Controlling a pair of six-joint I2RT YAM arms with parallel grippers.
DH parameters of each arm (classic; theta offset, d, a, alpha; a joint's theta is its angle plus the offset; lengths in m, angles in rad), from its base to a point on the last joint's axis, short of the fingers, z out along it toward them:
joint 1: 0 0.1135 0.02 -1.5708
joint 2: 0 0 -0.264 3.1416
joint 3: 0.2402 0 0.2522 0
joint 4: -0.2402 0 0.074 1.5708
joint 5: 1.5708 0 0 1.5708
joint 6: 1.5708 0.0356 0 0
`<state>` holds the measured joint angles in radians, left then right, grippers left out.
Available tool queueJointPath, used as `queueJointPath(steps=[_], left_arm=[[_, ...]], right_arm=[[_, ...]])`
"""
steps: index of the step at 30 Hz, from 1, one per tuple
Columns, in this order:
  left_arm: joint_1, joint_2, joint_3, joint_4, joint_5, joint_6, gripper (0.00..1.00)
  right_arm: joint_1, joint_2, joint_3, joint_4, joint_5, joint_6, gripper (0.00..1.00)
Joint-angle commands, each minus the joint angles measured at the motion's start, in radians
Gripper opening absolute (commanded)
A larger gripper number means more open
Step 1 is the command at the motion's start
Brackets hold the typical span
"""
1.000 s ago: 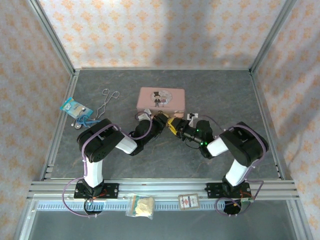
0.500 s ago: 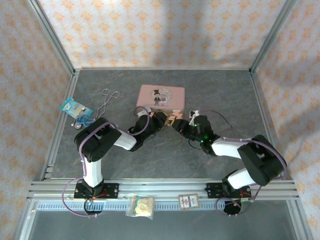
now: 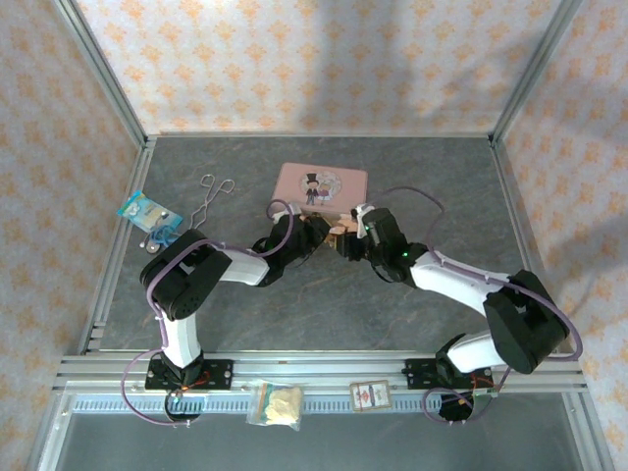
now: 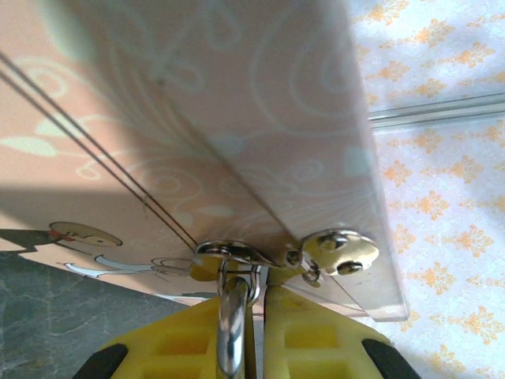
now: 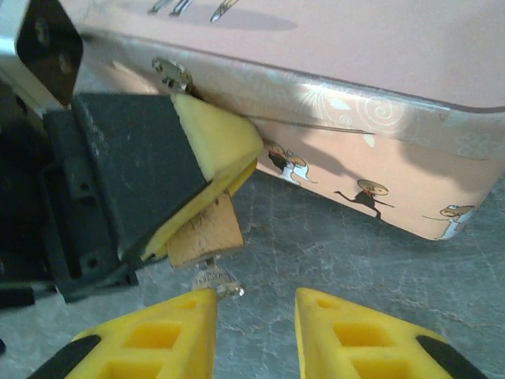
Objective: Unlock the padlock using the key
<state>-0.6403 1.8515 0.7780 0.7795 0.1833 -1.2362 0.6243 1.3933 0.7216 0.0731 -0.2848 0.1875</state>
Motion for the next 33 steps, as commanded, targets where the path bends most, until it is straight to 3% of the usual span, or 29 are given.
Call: queueJointPath(steps=[1,11,22,25,33], left_arm=[[0.007,-0.044,0.035,-0.021,0.04,0.027,0.0],[0.006,-0.058,0.014,0.008,0.043,0.015,0.0],[0.001,-0.048,-0.013,0.058,0.07,-0.028,0.0],[-0.002,-0.048,-0.026,0.078,0.077,-0.046,0.0],[-0.005,-0.061,-0.061,0.095,0.115,-0.057,0.0]], right_arm=[[0.018,0.028,0.039,-0.068,-0.006,-0.112,0.32],[0.06,0.123,0.074,-0.021,-0.009,-0.111,0.32],[0.066,0.165,0.096,0.011,0.068,-0.109,0.3],[0.067,0.17,0.092,0.021,0.103,-0.106,0.27],[0.067,0.143,0.063,0.075,0.159,-0.062,0.03]])
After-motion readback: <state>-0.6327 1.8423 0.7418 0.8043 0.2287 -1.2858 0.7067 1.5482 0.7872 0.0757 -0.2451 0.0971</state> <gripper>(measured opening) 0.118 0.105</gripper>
